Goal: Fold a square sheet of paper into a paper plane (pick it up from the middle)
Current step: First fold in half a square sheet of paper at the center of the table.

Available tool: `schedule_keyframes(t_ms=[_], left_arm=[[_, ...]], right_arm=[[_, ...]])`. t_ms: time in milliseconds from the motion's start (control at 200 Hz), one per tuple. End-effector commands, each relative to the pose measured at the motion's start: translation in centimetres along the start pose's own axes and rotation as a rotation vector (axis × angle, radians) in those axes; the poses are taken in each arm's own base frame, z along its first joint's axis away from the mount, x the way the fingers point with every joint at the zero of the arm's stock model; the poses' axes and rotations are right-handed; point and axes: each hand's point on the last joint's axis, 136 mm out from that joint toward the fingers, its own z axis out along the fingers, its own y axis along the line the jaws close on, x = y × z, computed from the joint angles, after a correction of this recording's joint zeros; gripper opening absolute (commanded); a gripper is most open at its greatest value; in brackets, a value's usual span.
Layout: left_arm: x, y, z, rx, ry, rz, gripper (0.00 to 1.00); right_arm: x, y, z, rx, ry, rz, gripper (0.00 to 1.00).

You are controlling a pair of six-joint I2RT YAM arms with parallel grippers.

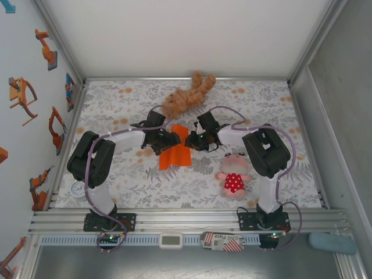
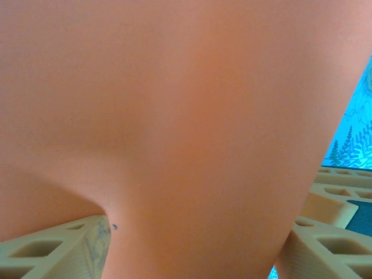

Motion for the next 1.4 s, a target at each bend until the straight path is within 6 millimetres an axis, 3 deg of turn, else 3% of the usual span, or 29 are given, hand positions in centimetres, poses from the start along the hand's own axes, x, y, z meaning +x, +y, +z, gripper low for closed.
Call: schedule_keyframes(t_ms=[0, 195, 511, 791, 1042, 1202, 1397], left_arm=[[0.1, 0.7, -0.1, -0.042, 0.010, 0.020, 0.67], [-0.3, -0.2, -1.0, -0.018, -0.005, 0.054, 0.54], [-1.3, -2.9, -5.1, 0.062, -0.086, 0.153, 0.39], [-2.2, -7.6, -11.7, 0.335, -0.153, 0.186, 0.37], [-3.1, -12.0, -17.3, 0.602, -0.178, 0.178, 0.37], [-3.6, -13.8, -18.9, 0.724, -0.154, 0.154, 0.37], [-4.0, -14.3, -18.8, 0.778, -0.125, 0.128, 0.37]], right_arm=[[1.2, -1.1, 0.2, 0.036, 0.023, 0.025, 0.24], [0.2, 0.6, -2.0, 0.005, -0.049, 0.001, 0.24], [-2.3, 1.9, -7.1, -0.066, -0.211, -0.016, 0.29], [-4.2, 5.0, -11.6, -0.308, -0.245, -0.068, 0.49], [-5.3, 10.1, -14.8, -0.562, -0.245, -0.113, 0.72], [-5.8, 13.1, -16.4, -0.741, -0.228, -0.118, 0.78], [-5.7, 14.5, -16.5, -0.786, -0.196, -0.134, 0.77]])
